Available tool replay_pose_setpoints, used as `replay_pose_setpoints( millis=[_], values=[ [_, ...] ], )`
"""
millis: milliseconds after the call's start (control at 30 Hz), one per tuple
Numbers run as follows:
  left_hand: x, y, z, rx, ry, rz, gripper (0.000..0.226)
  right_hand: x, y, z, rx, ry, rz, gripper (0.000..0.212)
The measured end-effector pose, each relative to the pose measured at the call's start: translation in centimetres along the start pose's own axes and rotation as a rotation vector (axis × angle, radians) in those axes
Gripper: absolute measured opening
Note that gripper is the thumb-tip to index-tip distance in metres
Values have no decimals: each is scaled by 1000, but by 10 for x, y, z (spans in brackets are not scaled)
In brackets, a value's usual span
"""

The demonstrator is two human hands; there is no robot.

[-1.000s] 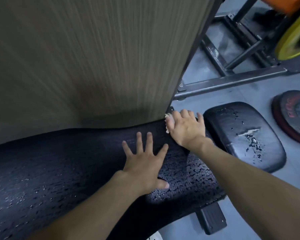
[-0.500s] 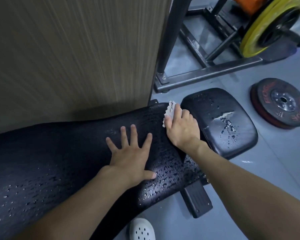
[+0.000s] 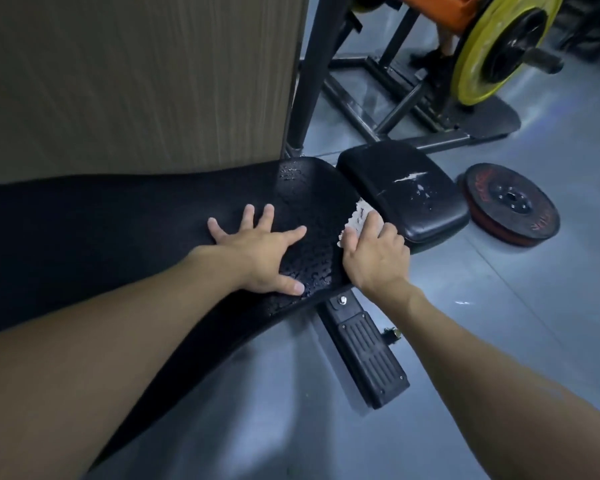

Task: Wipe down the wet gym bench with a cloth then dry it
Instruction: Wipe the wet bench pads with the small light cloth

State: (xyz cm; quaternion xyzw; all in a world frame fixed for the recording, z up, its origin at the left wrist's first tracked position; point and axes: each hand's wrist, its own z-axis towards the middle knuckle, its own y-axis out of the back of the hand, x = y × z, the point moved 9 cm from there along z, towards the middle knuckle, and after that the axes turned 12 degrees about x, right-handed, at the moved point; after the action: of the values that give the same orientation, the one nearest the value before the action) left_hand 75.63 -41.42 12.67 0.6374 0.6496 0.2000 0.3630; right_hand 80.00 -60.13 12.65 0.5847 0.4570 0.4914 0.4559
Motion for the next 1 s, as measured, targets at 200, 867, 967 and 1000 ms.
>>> replay_pose_setpoints(
  millis=[200, 867, 967, 1000],
  values=[
    [-3, -2, -15, -174, -26, -49, 86, -16, -17, -40, -281, 140, 367, 69],
    [60, -103, -168, -625, 21, 199, 42, 104, -76, -168, -729, 727, 467, 47],
    [86, -112, -192, -636, 76, 192, 42, 121, -79, -190, -738, 787, 532, 48],
    [92, -114, -198, -642, 90, 195, 42, 128, -81, -200, -736, 831, 549, 48]
  ],
)
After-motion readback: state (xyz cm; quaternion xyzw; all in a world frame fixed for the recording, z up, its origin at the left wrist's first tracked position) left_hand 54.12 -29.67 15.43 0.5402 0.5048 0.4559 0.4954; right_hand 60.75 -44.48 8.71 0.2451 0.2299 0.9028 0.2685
